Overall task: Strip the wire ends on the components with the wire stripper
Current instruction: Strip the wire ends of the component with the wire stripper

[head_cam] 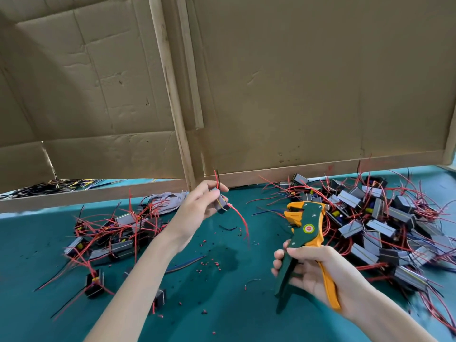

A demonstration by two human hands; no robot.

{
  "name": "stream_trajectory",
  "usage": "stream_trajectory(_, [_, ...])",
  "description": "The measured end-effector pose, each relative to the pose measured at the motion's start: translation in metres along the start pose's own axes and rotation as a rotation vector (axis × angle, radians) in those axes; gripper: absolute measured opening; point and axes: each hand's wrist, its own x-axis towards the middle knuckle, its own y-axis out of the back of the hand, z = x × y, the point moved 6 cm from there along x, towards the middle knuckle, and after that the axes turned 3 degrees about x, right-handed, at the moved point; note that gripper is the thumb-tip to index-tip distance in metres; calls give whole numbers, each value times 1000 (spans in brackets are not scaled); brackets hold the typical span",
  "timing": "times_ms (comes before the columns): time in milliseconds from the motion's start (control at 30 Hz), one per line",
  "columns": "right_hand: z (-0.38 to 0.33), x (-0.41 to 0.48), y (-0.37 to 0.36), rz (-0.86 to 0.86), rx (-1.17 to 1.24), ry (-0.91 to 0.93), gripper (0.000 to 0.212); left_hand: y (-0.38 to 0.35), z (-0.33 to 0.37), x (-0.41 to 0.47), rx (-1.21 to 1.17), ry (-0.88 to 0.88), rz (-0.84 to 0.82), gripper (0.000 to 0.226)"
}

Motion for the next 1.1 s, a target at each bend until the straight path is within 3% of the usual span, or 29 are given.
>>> stream_trajectory(133, [-1, -4, -6, -15, -1, 10, 37, -4, 9, -4, -66, -45, -1, 18])
stream_trajectory(200, [-1, -6, -10, -30, -32, 21, 43, -8, 12, -6, -5, -85, 10, 17])
stream_trajectory(367, [-3, -11, -18, -78, -94, 50, 29, -12, 21, -10, 225, -180, 15, 25])
stream_trajectory(533, [-1, -13, -23, -95, -142, 56, 27, -15, 24, -14, 306, -189, 50, 17])
stream_trajectory(733, [0, -18, -29, -110, -156, 49, 31, -20, 29, -16, 235, -226, 62, 5])
stream_trajectory(1100, [-2, -25, -39, -152, -156, 19, 37, -34, 24, -18, 140, -154, -64, 6])
